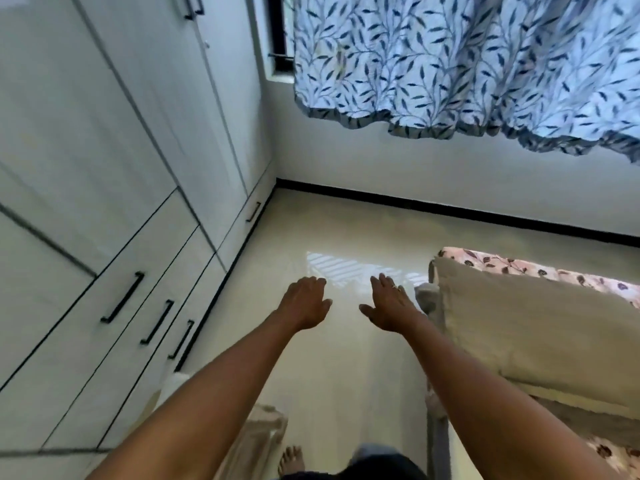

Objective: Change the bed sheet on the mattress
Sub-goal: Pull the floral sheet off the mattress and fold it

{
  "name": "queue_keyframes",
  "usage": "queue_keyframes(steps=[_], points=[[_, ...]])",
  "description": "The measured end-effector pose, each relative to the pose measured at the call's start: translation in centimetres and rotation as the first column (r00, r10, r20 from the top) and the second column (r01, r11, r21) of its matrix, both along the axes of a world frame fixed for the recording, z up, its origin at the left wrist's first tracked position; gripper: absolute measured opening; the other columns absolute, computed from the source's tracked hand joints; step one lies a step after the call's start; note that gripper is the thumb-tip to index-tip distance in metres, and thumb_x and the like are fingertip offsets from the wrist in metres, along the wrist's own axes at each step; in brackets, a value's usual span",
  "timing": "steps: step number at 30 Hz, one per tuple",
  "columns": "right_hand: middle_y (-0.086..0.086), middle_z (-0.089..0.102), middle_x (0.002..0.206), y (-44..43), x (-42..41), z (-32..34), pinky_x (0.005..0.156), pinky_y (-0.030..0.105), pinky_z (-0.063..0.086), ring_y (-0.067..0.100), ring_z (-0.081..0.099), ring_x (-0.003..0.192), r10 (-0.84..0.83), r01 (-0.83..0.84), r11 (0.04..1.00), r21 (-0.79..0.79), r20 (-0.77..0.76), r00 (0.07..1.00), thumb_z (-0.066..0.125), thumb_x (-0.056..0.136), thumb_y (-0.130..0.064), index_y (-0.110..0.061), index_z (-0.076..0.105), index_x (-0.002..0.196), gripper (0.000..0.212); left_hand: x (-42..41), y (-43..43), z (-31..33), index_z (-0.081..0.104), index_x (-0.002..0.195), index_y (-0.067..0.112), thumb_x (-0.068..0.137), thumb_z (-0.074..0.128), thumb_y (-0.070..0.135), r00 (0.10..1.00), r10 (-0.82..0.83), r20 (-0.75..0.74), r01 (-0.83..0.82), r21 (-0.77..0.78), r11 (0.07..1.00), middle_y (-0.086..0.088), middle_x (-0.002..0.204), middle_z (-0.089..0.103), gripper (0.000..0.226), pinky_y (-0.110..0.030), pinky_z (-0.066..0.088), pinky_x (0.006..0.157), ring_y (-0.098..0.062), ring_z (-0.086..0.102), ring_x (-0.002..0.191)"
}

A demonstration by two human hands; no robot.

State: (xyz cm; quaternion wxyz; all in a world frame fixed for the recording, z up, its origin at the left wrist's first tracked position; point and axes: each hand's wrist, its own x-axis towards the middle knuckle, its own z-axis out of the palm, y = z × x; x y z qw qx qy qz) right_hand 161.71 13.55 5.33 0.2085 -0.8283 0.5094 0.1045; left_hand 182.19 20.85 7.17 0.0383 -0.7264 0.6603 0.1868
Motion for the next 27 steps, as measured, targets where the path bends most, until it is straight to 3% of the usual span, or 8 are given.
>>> queue_keyframes(steps=[6,10,13,18,23,27], points=[[0.022,0.004,0.168,-6.5,-2.3,0.4,0.125,0.049,0.014,0.034,0.007,0.156,-0.238,0.238,0.971,0.01,-0.025,0.971,0.045,0.105,-0.045,-0.002,0.008,0.16,0.079,0.1,-12.6,0.9,0.038,0.149,0.011,0.104,0.045,0.042,0.967,-0.256,0.007,0.255,0.041,0.966,-0.01,0.151,0.045,0.056,-0.041,0.035,0.112,-0.029,0.04,0.139],[0.021,0.017,0.164,-13.1,-5.6,-0.8,0.12,0.051,0.023,0.036,0.02,0.152,-0.405,0.406,0.914,0.008,-0.039,0.913,0.048,0.102,-0.047,-0.004,0.016,0.157,0.077,-2.7,-22.4,0.5,0.036,0.151,0.012,0.104,0.044,0.042,0.909,-0.416,0.02,0.415,0.02,0.91,-0.008,0.151,0.045,0.056,-0.039,0.035,0.112,-0.027,0.039,0.14],[0.019,0.017,0.165,-19.5,-8.4,-2.3,0.119,0.051,0.027,0.035,0.026,0.151,-0.514,0.514,0.857,0.035,-0.015,0.858,0.053,0.099,-0.047,-0.006,0.015,0.158,0.081,-5.6,-29.9,-0.3,0.037,0.151,0.012,0.104,0.044,0.042,0.864,-0.503,0.022,0.502,0.039,0.864,-0.008,0.151,0.045,0.055,-0.039,0.034,0.113,-0.027,0.04,0.14],[0.019,0.03,0.159,-29.7,-12.7,-1.3,0.117,0.047,0.031,0.034,0.029,0.148,-0.626,0.624,0.775,0.098,-0.015,0.78,0.05,0.102,-0.04,-0.004,0.033,0.151,0.063,-10.9,-42.5,0.1,0.039,0.149,0.012,0.103,0.046,0.043,0.751,-0.658,0.056,0.65,0.113,0.751,-0.008,0.151,0.046,0.056,-0.041,0.036,0.113,-0.028,0.041,0.14],[0.017,0.042,0.149,-36.9,-17.7,-1.6,0.113,0.046,0.036,0.035,0.037,0.143,-0.761,0.756,0.645,0.116,0.006,0.648,0.055,0.096,-0.05,-0.009,0.039,0.147,0.068,-16.3,-54.2,0.7,0.04,0.15,0.015,0.103,0.047,0.044,0.701,-0.713,0.016,0.709,0.091,0.7,-0.008,0.151,0.047,0.056,-0.042,0.037,0.113,-0.03,0.045,0.137],[0.017,0.03,0.16,-39.9,-21.3,-2.4,0.119,0.045,0.028,0.033,0.028,0.149,-0.855,0.853,0.505,0.13,-0.058,0.515,0.054,0.098,-0.047,-0.009,0.032,0.153,0.07,-21.4,-61.7,0.4,0.041,0.149,0.015,0.103,0.047,0.043,0.578,-0.816,0.011,0.81,0.11,0.576,-0.009,0.151,0.048,0.055,-0.04,0.037,0.113,-0.03,0.045,0.138]])
